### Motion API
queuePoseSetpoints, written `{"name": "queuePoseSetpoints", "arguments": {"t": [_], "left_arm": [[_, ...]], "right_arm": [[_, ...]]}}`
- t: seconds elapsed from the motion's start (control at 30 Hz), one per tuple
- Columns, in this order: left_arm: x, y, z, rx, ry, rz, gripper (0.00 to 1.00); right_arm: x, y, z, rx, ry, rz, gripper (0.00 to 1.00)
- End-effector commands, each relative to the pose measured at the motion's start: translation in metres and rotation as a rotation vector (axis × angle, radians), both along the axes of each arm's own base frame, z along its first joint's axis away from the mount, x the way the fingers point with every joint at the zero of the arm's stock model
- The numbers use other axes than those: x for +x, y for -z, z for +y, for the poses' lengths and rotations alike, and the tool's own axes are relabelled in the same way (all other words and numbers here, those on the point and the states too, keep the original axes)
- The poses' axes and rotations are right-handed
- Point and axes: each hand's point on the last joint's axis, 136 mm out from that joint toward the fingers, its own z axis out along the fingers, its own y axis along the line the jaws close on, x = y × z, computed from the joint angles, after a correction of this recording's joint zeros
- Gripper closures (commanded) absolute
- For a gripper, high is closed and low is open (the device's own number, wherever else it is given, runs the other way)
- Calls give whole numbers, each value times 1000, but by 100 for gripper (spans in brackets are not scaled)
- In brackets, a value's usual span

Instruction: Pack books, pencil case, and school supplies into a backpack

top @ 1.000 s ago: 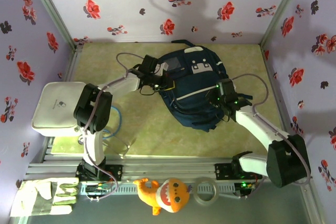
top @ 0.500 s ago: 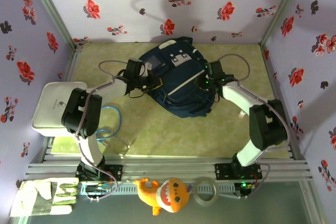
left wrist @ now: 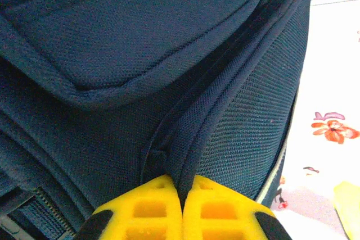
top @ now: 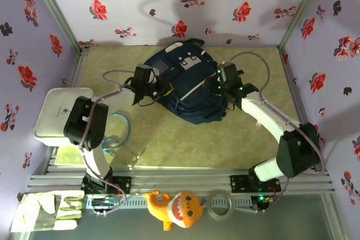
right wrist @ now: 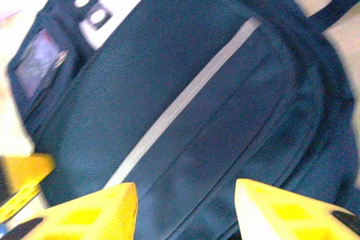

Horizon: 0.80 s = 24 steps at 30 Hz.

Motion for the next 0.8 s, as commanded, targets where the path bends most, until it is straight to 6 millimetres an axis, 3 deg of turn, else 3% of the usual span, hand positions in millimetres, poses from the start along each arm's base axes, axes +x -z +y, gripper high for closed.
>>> {"name": "queuePoseSetpoints", "arguments": {"t": [0.0, 0.2, 0.33, 0.77], "left_arm": [[-3, -32, -27, -99, 8, -48, 100], [-8, -38, -57, -154, 27, -32, 100], [-8, -38, -66, -162, 35, -28, 100], [-13, -38, -68, -161, 47, -30, 100]], "right_arm": [[-32, 16, 12, -27, 4, 56, 53], [-61, 27, 57, 12, -34, 58, 61], [-65, 34, 73, 17, -38, 53, 65], [-51, 62, 75, -48, 23, 68, 72]]}}
